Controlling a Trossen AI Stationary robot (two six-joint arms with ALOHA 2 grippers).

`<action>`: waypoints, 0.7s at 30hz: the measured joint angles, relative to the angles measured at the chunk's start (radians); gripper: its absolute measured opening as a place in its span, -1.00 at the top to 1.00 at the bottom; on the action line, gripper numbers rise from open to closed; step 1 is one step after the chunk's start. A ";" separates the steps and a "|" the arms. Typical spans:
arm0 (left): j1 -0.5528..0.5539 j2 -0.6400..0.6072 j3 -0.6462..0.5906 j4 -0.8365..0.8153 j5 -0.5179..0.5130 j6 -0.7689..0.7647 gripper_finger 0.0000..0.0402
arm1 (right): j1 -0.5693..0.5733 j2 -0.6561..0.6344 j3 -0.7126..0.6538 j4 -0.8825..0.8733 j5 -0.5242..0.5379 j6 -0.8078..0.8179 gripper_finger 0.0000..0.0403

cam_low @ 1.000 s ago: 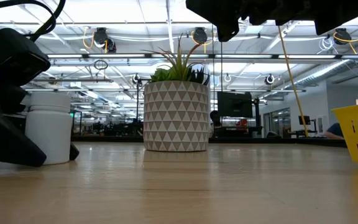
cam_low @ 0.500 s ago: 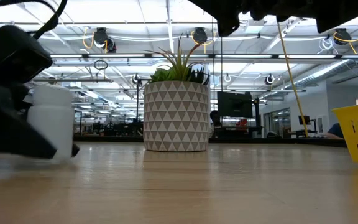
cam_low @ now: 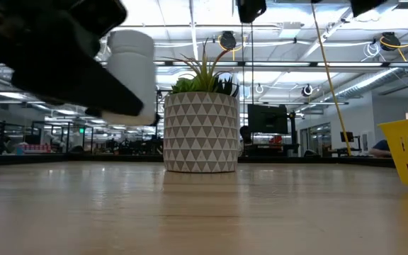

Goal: Pick and place pill bottles into a basket
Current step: Put the white pill bottle into the bin

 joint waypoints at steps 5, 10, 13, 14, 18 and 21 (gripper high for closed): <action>0.035 0.001 0.099 -0.153 0.045 0.025 0.10 | 0.007 0.000 0.103 -0.217 -0.011 -0.019 -0.10; 0.050 0.001 0.157 -0.161 0.076 0.077 0.10 | 0.006 0.001 0.148 -0.368 -0.047 0.025 -0.10; 0.055 0.001 0.194 -0.171 0.085 0.095 0.10 | 0.006 0.001 0.150 -0.387 -0.007 -0.004 -0.10; 0.057 0.001 0.203 -0.172 0.081 0.096 0.10 | 0.009 0.002 0.150 -0.371 0.013 -0.016 -0.10; 0.059 0.001 0.233 -0.175 0.036 0.100 0.10 | 0.033 0.000 0.151 -0.268 0.079 -0.043 -0.10; 0.061 0.001 0.252 -0.176 -0.013 0.112 0.10 | 0.048 0.001 0.151 -0.272 0.101 -0.068 -0.10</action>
